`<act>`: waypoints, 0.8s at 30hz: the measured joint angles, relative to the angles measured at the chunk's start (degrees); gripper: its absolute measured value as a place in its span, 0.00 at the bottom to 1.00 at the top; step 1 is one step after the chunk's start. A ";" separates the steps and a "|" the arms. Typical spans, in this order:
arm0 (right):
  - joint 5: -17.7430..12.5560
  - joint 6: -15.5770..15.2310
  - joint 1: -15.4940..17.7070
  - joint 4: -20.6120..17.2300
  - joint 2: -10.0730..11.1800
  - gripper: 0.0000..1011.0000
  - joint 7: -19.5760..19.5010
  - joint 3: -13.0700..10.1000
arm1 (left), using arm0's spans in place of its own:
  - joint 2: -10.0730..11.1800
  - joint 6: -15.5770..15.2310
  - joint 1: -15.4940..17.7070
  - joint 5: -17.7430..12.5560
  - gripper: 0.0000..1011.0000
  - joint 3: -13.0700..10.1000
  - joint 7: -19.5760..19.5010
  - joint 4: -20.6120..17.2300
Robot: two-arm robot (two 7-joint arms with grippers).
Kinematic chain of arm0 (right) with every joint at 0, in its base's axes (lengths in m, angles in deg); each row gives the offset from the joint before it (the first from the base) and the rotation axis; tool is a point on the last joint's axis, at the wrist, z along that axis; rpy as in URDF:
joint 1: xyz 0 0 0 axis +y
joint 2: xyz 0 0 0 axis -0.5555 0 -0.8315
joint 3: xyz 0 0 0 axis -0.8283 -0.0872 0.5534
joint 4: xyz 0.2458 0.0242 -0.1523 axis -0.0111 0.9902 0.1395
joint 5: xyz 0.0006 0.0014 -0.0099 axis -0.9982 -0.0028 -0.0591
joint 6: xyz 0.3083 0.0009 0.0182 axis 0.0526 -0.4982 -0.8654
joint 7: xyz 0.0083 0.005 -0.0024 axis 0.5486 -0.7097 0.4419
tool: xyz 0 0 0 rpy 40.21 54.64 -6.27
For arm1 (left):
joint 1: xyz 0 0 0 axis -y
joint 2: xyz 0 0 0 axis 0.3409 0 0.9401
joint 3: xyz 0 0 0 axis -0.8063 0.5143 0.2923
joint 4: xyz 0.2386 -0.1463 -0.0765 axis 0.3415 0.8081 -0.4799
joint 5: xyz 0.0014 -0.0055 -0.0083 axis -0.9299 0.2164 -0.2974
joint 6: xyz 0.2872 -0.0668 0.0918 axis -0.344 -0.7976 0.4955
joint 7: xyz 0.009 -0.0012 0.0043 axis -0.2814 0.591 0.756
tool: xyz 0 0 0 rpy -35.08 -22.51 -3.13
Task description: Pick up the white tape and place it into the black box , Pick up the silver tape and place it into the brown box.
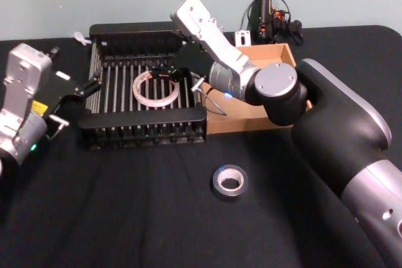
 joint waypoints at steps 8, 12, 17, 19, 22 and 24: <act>-0.22 -0.15 0.59 -1.42 0.48 0.99 0.57 -0.64 | 0.00 0.00 0.00 0.00 0.99 0.00 0.00 0.00; -1.03 -1.03 2.46 -5.97 2.19 0.99 1.34 -1.75 | 0.00 0.00 0.00 0.00 0.99 0.00 0.00 0.00; -2.41 -2.09 5.00 -11.89 4.60 0.99 2.03 -3.29 | 0.00 0.00 0.00 0.00 0.99 0.00 0.00 0.00; -3.05 -2.52 6.11 -14.20 5.57 0.99 2.19 -3.90 | 0.00 0.00 0.00 0.00 0.99 0.00 0.00 0.00; -4.39 -3.25 8.57 -18.83 7.70 0.99 2.43 -5.30 | 0.00 0.00 0.00 0.00 0.99 0.00 0.00 0.00; -5.46 -3.82 10.54 -22.13 9.38 0.99 2.54 -6.36 | 0.00 0.00 0.00 0.00 0.99 0.00 0.00 0.00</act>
